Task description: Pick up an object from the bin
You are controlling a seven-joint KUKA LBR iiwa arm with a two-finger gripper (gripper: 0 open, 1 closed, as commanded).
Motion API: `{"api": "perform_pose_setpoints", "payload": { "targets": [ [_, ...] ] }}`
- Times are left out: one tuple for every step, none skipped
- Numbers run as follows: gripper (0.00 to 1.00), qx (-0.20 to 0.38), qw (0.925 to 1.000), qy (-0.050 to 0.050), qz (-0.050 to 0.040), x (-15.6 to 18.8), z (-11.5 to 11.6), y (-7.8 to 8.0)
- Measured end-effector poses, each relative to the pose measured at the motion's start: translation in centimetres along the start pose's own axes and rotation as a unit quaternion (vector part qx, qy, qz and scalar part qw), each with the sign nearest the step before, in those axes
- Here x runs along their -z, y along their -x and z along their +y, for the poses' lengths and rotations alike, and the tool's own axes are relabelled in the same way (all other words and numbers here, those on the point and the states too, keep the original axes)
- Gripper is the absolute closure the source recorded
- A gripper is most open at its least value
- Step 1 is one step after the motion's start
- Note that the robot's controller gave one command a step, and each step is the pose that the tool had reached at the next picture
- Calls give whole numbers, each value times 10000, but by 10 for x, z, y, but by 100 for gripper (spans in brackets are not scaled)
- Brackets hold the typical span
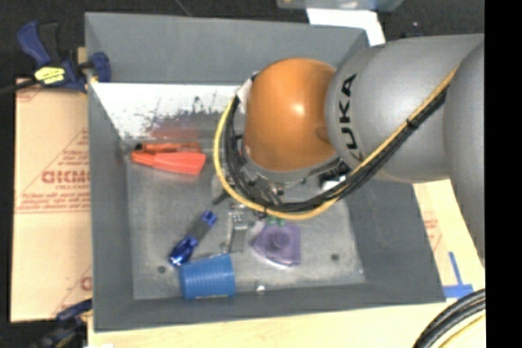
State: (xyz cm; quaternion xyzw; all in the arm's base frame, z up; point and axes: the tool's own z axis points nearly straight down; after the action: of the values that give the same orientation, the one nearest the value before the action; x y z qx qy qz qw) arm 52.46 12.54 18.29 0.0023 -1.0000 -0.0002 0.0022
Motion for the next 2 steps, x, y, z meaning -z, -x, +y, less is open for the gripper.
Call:
{"api": "perform_pose_setpoints", "payload": {
  "targets": [
    [0,-24,10000,5,-37,5,-1,2],
    [0,2558,9667,-9,-61,-107,-21,86]
  ]
}}
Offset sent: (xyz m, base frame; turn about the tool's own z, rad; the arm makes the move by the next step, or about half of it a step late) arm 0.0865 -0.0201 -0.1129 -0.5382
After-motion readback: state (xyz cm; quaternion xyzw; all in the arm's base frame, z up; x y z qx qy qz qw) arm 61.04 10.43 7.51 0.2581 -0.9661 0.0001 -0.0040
